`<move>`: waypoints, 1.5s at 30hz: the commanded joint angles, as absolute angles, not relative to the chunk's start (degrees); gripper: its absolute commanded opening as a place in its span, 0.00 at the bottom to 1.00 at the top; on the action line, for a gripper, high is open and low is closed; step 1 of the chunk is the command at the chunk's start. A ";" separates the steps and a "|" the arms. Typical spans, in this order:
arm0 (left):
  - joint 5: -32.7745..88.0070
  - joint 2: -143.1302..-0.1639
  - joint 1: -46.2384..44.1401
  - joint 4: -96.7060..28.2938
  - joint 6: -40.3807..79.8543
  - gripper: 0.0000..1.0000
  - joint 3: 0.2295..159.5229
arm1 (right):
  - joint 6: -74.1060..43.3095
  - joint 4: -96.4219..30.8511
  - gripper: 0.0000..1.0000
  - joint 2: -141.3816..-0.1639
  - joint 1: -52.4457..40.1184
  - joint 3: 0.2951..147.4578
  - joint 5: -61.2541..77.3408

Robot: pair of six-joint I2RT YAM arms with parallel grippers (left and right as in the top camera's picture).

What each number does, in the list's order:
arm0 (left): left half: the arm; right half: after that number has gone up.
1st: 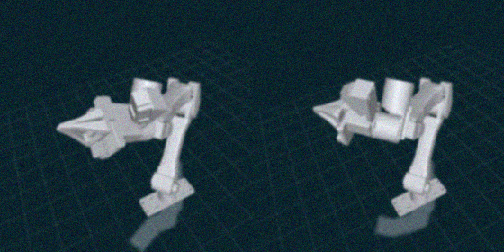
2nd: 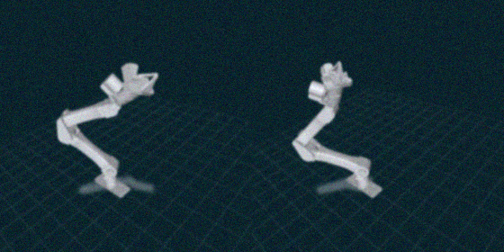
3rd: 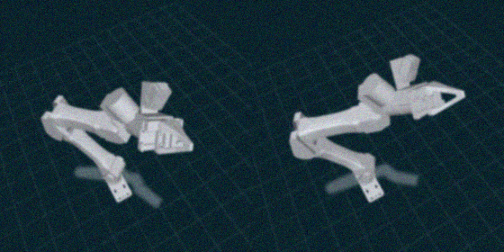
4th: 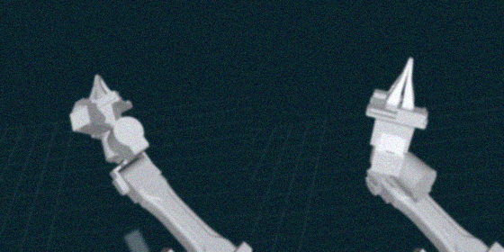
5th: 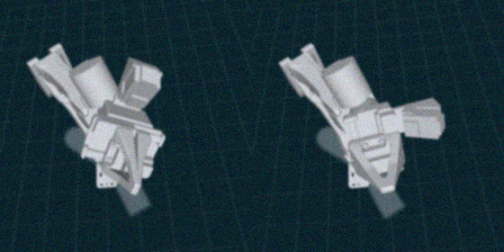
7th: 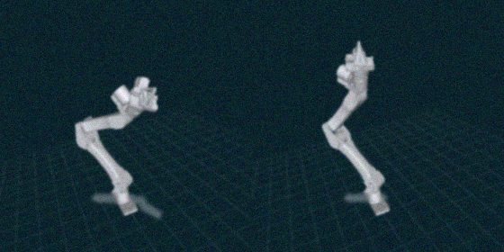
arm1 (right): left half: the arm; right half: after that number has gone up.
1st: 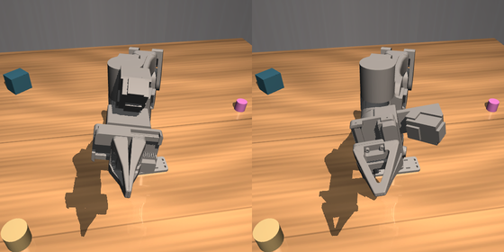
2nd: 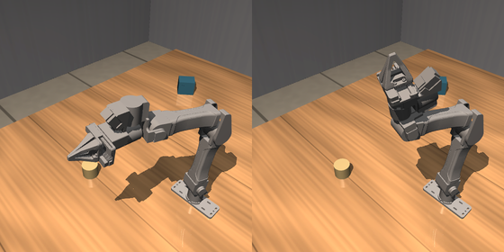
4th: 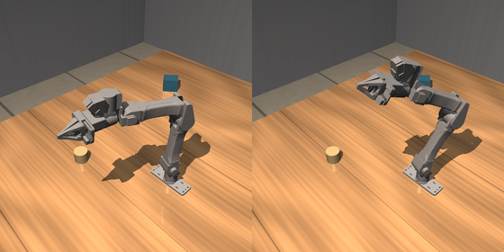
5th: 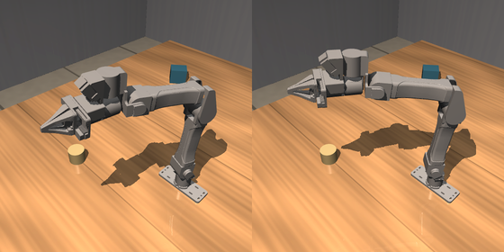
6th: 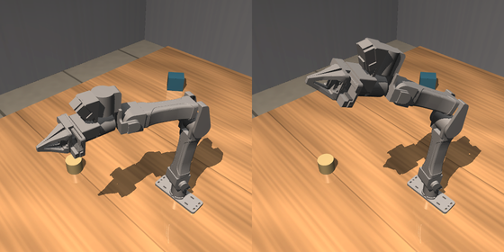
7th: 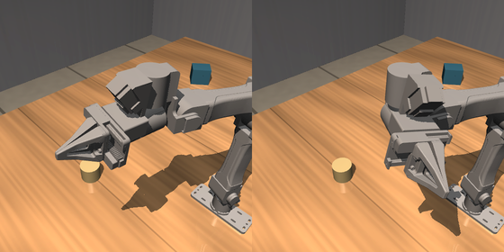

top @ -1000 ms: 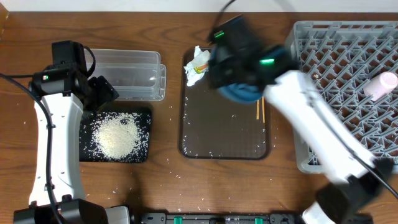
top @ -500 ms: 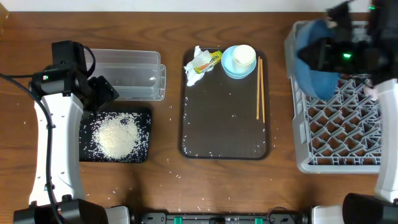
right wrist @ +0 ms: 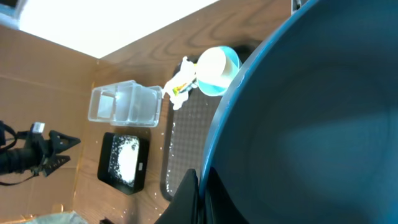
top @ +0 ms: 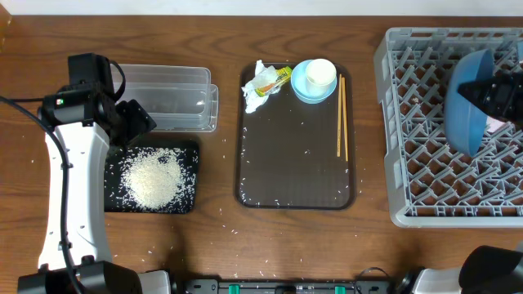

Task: Sort waste into correct bins and load items into the dishwasher rack
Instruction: 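Stand the teal plate upright in the back of the rack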

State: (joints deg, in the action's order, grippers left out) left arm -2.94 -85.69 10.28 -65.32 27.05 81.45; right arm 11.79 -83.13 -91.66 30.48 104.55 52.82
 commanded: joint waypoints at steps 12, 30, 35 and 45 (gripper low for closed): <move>-2.98 -84.82 10.37 -65.34 27.33 0.90 81.23 | -8.95 -33.63 0.01 -94.56 29.12 90.26 71.57; -2.98 -84.86 10.37 -65.34 27.33 0.90 81.23 | -58.78 28.99 0.01 -114.34 21.76 83.72 71.42; -2.98 -84.86 10.37 -65.34 27.33 0.90 81.23 | -59.53 30.92 0.01 -116.18 21.30 83.70 70.76; -2.98 -84.86 10.37 -65.34 27.33 0.90 81.23 | -59.90 30.96 0.02 -118.80 23.88 83.74 73.71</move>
State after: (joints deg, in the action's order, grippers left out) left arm -2.94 -85.69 10.28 -65.34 27.05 81.45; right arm -58.26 31.22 -116.57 21.98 83.64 72.36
